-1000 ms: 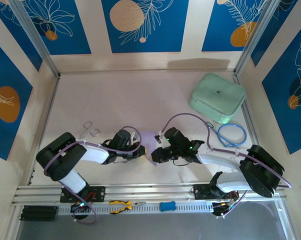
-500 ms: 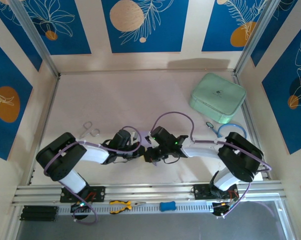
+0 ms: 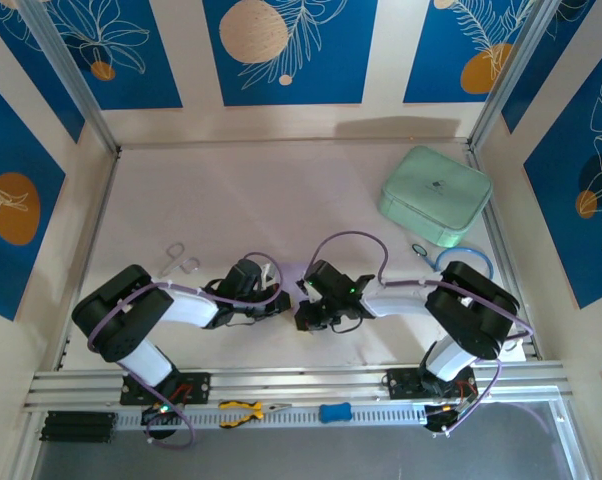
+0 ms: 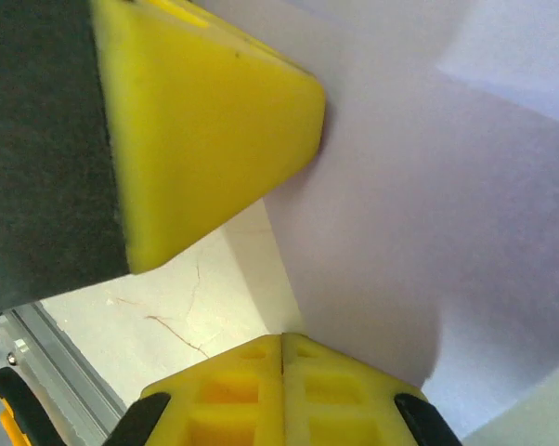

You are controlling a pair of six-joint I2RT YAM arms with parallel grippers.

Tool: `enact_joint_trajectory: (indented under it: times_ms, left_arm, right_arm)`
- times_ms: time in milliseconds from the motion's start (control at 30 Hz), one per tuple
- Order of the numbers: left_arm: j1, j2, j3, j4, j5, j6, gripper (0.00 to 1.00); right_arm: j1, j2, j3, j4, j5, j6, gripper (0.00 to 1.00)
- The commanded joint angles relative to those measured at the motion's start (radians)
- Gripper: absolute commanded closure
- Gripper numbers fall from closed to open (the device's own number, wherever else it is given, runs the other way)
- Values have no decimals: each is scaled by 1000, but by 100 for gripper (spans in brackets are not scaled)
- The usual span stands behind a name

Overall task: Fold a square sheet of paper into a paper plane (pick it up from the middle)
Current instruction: Third fold the triangle at the center of the table.

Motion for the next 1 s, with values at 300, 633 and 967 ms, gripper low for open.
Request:
enact_joint_trajectory:
  times_ms: [300, 633, 967]
  left_arm:
    - [-7, 23, -2, -78, -36, 22, 100]
    - [-7, 21, -3, -89, -47, 22, 100]
    - [-8, 38, 1, -81, -45, 19, 100]
  right_arm:
    - [-35, -79, -142, 91, -64, 47, 94]
    - [-56, -131, -256, 157, -107, 74, 93]
    - [-64, -156, -317, 207, -109, 94, 93]
